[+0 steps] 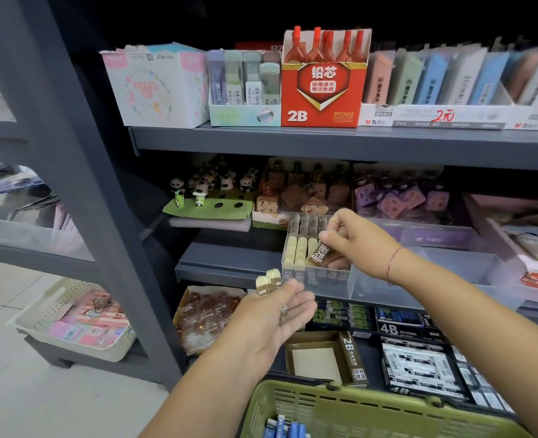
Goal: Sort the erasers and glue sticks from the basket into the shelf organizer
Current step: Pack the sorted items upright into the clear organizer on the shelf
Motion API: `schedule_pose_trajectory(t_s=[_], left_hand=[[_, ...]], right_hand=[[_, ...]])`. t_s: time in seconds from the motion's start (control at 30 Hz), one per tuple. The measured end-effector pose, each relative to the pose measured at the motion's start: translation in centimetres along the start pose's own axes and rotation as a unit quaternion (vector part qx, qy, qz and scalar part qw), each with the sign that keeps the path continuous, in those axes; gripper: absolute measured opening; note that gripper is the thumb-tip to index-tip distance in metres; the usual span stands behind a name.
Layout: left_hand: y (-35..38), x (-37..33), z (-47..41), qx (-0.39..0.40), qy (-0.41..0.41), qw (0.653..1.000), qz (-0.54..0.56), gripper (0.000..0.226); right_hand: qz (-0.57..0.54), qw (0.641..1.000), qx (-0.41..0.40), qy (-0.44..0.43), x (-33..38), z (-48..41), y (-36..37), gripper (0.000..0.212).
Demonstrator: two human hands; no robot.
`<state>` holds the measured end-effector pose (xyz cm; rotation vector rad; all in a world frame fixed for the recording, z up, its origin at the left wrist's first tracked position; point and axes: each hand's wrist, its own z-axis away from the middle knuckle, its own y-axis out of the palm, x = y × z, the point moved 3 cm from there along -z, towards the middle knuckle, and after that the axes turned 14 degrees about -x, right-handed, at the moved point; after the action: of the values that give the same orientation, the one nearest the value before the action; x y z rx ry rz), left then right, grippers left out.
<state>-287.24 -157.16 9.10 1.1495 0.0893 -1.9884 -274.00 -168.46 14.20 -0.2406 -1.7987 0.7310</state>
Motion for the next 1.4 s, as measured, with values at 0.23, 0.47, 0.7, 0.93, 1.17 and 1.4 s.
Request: schedule_pose_trajectory(t_s=[0.23, 0.47, 0.7, 0.93, 1.17, 1.4], left_hand=[[-0.1, -0.2, 0.0, -0.003, 0.000, 1.000, 0.004, 0.022], [0.0, -0.1, 0.1, -0.003, -0.002, 1.000, 0.007, 0.022], [0.1, -0.2, 0.1, -0.008, 0.000, 1.000, 0.008, 0.022], [0.0, -0.1, 0.2, -0.006, -0.004, 1.000, 0.010, 0.022], [0.1, -0.1, 0.1, -0.006, -0.007, 1.000, 0.008, 0.022], [0.0, -0.1, 0.1, -0.008, -0.007, 1.000, 0.009, 0.022]], right_hand=[[0.097, 0.990, 0.006, -0.097, 0.5, 1.0, -0.1, 0.019], [-0.057, 0.998, 0.032, 0.013, -0.3, 1.2, -0.2, 0.015], [-0.084, 0.996, 0.025, 0.030, -0.6, 0.9, 0.1, 0.015], [-0.036, 0.995, -0.089, 0.030, -0.8, 0.1, -1.0, 0.015], [0.182, 0.975, -0.082, -0.097, 0.0, 0.0, 0.8, 0.014], [0.214, 0.971, -0.016, -0.106, 0.1, 0.2, 1.8, 0.011]])
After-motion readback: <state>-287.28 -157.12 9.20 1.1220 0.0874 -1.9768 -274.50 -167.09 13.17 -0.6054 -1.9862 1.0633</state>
